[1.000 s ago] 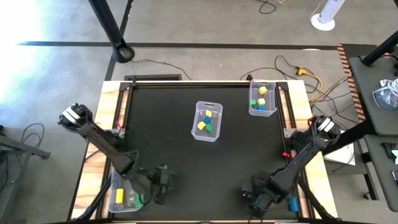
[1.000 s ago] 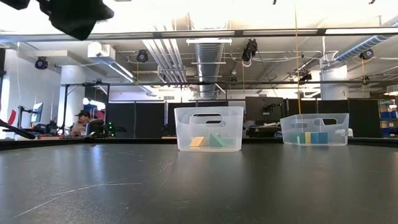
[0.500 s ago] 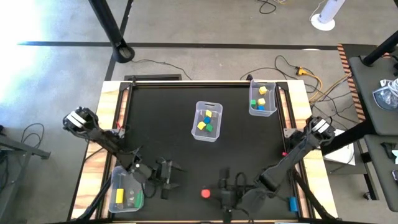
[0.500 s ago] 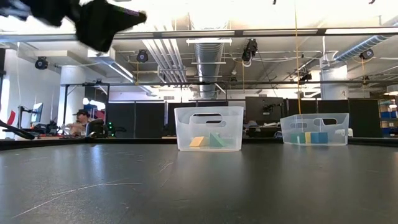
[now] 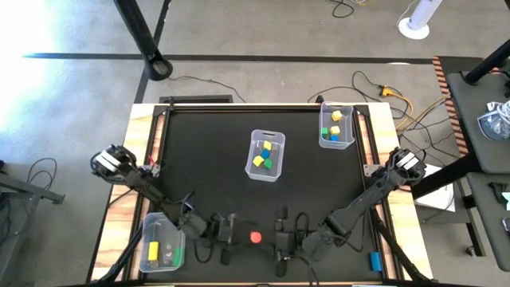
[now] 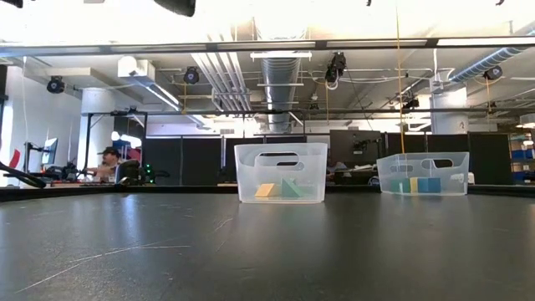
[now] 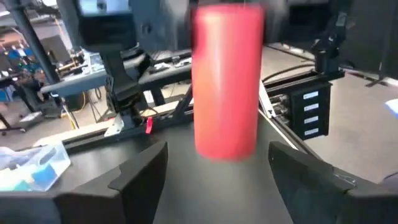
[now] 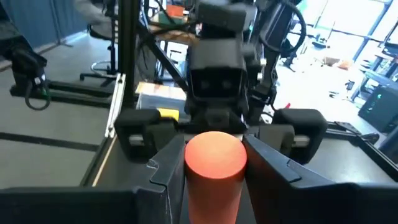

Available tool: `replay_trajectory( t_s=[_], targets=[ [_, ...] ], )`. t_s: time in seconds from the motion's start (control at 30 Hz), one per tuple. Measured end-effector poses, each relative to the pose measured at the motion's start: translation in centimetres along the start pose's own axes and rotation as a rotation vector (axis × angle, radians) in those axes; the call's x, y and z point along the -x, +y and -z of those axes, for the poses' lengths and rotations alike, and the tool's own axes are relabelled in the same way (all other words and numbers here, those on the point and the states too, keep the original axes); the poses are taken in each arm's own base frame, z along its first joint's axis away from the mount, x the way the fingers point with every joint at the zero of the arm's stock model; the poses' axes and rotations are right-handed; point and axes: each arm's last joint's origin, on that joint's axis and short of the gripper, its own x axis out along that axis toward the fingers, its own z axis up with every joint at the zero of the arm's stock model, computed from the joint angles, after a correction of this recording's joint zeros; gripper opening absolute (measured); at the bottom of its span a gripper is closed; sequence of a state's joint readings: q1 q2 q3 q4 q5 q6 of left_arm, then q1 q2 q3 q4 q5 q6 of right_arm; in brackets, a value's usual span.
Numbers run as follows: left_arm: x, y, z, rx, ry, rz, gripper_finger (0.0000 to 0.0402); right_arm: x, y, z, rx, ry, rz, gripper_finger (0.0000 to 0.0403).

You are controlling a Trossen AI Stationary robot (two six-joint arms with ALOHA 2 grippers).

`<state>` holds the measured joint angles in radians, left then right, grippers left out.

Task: Sort blocks by size
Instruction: Put the red cylindrical block into the bottom transparent bin

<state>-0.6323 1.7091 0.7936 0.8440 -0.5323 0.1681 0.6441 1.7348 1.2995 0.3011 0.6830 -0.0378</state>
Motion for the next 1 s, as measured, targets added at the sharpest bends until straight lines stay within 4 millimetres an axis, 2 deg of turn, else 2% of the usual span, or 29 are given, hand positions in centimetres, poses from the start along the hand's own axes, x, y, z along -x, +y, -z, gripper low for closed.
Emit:
replay_trajectory(
  t_s=[0.17,0.37,0.67,0.83,1.0],
  targets=[
    [-0.6,-0.2,-1.4,0.027,-0.019,-0.005,0.0254,0.1,0.1,0.1,0.009,0.011,-0.004,0.0129],
    [-1.1,-0.5,-2.0,0.044,0.047,0.019,0.0217,0.1,0.2,0.1,0.013,0.006,-0.005,0.0124],
    [-1.5,-0.5,-3.0,0.031,0.034,0.011,0.0116,0.1,0.1,0.1,0.013,0.008,-0.006,0.0130],
    [-1.3,-0.6,-2.9,0.019,0.066,0.020,0.0114,0.1,0.1,0.3,-0.001,0.030,-0.007,0.0141],
    [0.8,-1.2,-3.8,-0.017,0.272,0.030,0.0114,0.2,0.3,0.5,-0.003,0.038,-0.008,0.0190]
  ],
)
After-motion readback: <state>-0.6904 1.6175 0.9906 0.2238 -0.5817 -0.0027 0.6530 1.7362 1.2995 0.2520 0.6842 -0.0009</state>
